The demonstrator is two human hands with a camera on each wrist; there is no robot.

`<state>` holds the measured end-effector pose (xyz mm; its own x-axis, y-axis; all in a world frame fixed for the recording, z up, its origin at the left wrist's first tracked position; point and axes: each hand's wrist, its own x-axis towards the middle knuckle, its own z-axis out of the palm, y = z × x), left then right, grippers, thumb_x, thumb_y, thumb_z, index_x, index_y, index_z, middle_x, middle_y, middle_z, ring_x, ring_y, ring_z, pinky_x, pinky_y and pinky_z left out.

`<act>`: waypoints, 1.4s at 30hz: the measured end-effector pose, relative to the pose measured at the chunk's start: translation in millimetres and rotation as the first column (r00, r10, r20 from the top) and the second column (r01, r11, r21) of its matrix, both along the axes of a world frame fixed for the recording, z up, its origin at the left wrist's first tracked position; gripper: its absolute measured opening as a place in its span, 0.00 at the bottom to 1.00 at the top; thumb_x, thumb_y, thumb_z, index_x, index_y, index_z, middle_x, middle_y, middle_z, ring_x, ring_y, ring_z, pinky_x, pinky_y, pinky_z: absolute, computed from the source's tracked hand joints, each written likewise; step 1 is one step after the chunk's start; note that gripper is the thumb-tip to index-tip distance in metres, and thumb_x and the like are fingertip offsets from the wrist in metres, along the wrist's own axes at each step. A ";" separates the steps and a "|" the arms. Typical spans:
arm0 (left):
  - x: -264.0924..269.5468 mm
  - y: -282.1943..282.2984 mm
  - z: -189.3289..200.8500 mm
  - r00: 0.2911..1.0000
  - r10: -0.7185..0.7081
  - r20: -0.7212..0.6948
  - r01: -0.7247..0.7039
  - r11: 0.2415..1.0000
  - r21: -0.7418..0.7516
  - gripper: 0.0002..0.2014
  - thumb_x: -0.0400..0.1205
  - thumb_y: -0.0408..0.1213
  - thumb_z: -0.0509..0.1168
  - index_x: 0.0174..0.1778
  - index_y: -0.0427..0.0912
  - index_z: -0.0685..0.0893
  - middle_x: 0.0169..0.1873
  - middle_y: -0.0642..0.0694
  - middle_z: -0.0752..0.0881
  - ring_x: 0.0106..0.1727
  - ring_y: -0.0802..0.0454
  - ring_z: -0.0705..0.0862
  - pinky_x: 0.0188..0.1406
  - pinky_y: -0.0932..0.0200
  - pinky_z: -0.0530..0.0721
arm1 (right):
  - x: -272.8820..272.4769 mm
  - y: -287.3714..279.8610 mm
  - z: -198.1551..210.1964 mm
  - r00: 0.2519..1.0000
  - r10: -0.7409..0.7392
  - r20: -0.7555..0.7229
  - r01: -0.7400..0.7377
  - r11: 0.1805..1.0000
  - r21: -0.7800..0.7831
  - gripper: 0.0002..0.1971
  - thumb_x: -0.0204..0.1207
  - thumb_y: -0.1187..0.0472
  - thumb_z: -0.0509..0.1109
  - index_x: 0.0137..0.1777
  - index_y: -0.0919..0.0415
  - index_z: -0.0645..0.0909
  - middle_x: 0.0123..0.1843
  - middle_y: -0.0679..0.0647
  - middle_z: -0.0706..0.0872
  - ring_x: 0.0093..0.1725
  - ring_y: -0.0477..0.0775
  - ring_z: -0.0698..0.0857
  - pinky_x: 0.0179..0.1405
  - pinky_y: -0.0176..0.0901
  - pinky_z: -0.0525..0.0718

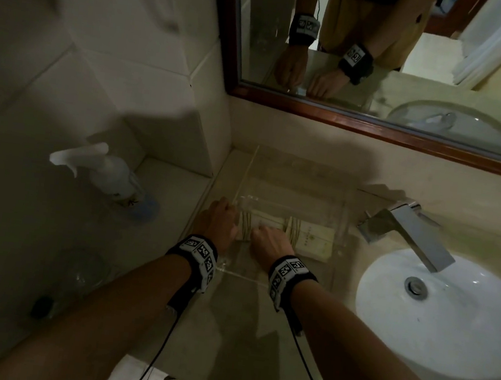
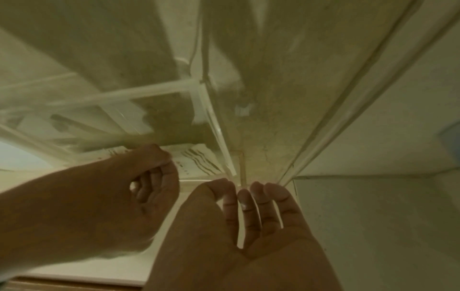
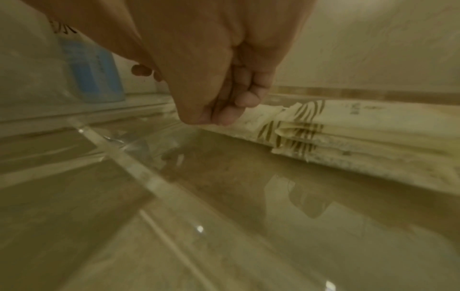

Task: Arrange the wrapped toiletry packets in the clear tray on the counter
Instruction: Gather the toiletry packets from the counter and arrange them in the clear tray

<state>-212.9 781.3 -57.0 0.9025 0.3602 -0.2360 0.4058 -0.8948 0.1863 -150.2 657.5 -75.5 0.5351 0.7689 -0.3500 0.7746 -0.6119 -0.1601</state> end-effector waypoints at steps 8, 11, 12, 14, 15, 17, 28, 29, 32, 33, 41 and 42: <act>2.3 -6.3 1.7 0.999 0.022 -0.033 -0.022 1.000 -0.016 0.13 0.81 0.35 0.59 0.61 0.37 0.76 0.62 0.41 0.74 0.62 0.42 0.76 0.52 0.48 0.79 | 2.0 -1.7 -0.4 0.996 -0.092 0.009 0.091 0.995 0.037 0.10 0.81 0.67 0.59 0.50 0.66 0.82 0.49 0.62 0.87 0.48 0.60 0.88 0.42 0.46 0.81; -0.3 -5.3 -2.7 0.999 0.008 -0.037 -0.009 1.000 -0.023 0.14 0.80 0.35 0.59 0.61 0.37 0.76 0.63 0.41 0.74 0.63 0.42 0.76 0.52 0.48 0.79 | 2.4 0.4 -1.1 0.987 -0.161 -0.021 0.162 0.985 0.056 0.09 0.81 0.68 0.59 0.50 0.66 0.82 0.50 0.61 0.87 0.49 0.60 0.87 0.44 0.47 0.83; -1.1 -4.8 -4.0 0.999 0.004 -0.039 -0.005 1.000 -0.021 0.14 0.80 0.36 0.59 0.60 0.37 0.76 0.63 0.41 0.74 0.62 0.42 0.76 0.52 0.48 0.79 | 2.4 0.8 -1.3 0.984 -0.176 -0.024 0.177 0.983 0.056 0.09 0.81 0.68 0.58 0.51 0.66 0.81 0.50 0.61 0.87 0.49 0.60 0.87 0.45 0.48 0.84; -1.7 -3.3 -4.8 0.999 0.003 -0.046 -0.003 1.000 -0.004 0.14 0.81 0.36 0.59 0.61 0.38 0.77 0.63 0.41 0.74 0.62 0.43 0.77 0.52 0.48 0.81 | 2.9 0.9 -0.7 0.981 -0.194 -0.030 0.195 0.980 0.048 0.10 0.80 0.69 0.57 0.52 0.66 0.81 0.50 0.61 0.87 0.50 0.60 0.88 0.45 0.48 0.84; -1.5 -3.1 -4.2 0.999 0.002 -0.046 -0.002 1.000 0.005 0.14 0.81 0.36 0.58 0.61 0.38 0.77 0.63 0.41 0.74 0.62 0.43 0.77 0.52 0.48 0.81 | 3.2 0.5 -0.2 0.979 -0.200 -0.035 0.201 0.979 0.045 0.10 0.80 0.70 0.57 0.52 0.65 0.81 0.50 0.60 0.87 0.49 0.60 0.87 0.44 0.48 0.83; 0.5 -1.3 -2.3 0.999 -0.003 -0.037 0.004 1.000 0.021 0.13 0.81 0.36 0.58 0.60 0.38 0.78 0.62 0.42 0.75 0.61 0.43 0.78 0.51 0.48 0.82 | 3.9 -0.6 2.2 0.978 -0.206 -0.036 0.208 0.977 0.052 0.08 0.79 0.66 0.59 0.51 0.63 0.80 0.48 0.59 0.87 0.47 0.60 0.87 0.41 0.47 0.81; 15.7 -13.8 9.6 1.000 -0.001 -0.001 0.001 0.999 -0.052 0.13 0.80 0.35 0.59 0.59 0.34 0.78 0.63 0.39 0.75 0.62 0.40 0.77 0.53 0.47 0.80 | 31.7 -27.2 33.4 0.968 -0.246 0.038 0.243 0.967 0.078 0.13 0.79 0.51 0.62 0.42 0.61 0.78 0.40 0.57 0.84 0.37 0.59 0.82 0.32 0.45 0.75; 18.0 -18.0 10.6 1.000 -0.003 0.010 0.004 0.998 -0.069 0.13 0.80 0.35 0.59 0.58 0.35 0.78 0.62 0.39 0.76 0.61 0.40 0.78 0.52 0.48 0.80 | 34.9 -31.7 38.0 0.964 -0.262 0.043 0.258 0.963 0.080 0.13 0.79 0.51 0.62 0.41 0.61 0.76 0.39 0.57 0.83 0.36 0.59 0.81 0.33 0.45 0.75; 29.8 -34.8 19.6 1.000 -0.005 0.027 0.007 0.994 -0.107 0.11 0.79 0.37 0.61 0.54 0.36 0.79 0.59 0.39 0.78 0.59 0.39 0.80 0.50 0.48 0.81 | 42.3 -51.3 53.8 0.937 -0.347 0.026 0.344 0.935 0.087 0.14 0.79 0.49 0.62 0.41 0.59 0.74 0.37 0.55 0.78 0.39 0.61 0.82 0.35 0.46 0.75; 35.5 -42.0 23.9 0.999 -0.020 0.032 0.023 0.994 -0.107 0.11 0.78 0.38 0.62 0.53 0.36 0.80 0.58 0.39 0.78 0.58 0.39 0.80 0.50 0.48 0.81 | 43.9 -60.4 59.6 0.925 -0.380 0.018 0.377 0.921 0.095 0.14 0.79 0.47 0.62 0.41 0.58 0.74 0.37 0.55 0.77 0.39 0.60 0.81 0.35 0.45 0.74; 87.4 -137.6 71.1 0.963 -0.252 0.098 0.258 0.964 -0.061 0.10 0.78 0.40 0.64 0.50 0.38 0.79 0.55 0.39 0.78 0.53 0.36 0.82 0.50 0.44 0.85 | 57.6 -172.9 99.9 0.810 -0.586 0.023 0.578 0.804 0.143 0.14 0.75 0.46 0.64 0.40 0.58 0.75 0.41 0.58 0.83 0.45 0.62 0.86 0.36 0.45 0.75; 92.0 -154.0 76.2 0.956 -0.276 0.103 0.282 0.958 -0.053 0.10 0.78 0.40 0.64 0.51 0.38 0.79 0.56 0.39 0.78 0.54 0.36 0.82 0.51 0.44 0.85 | 58.8 -190.6 104.6 0.791 -0.612 0.018 0.603 0.784 0.148 0.14 0.75 0.47 0.64 0.41 0.58 0.75 0.40 0.57 0.82 0.46 0.62 0.86 0.37 0.45 0.76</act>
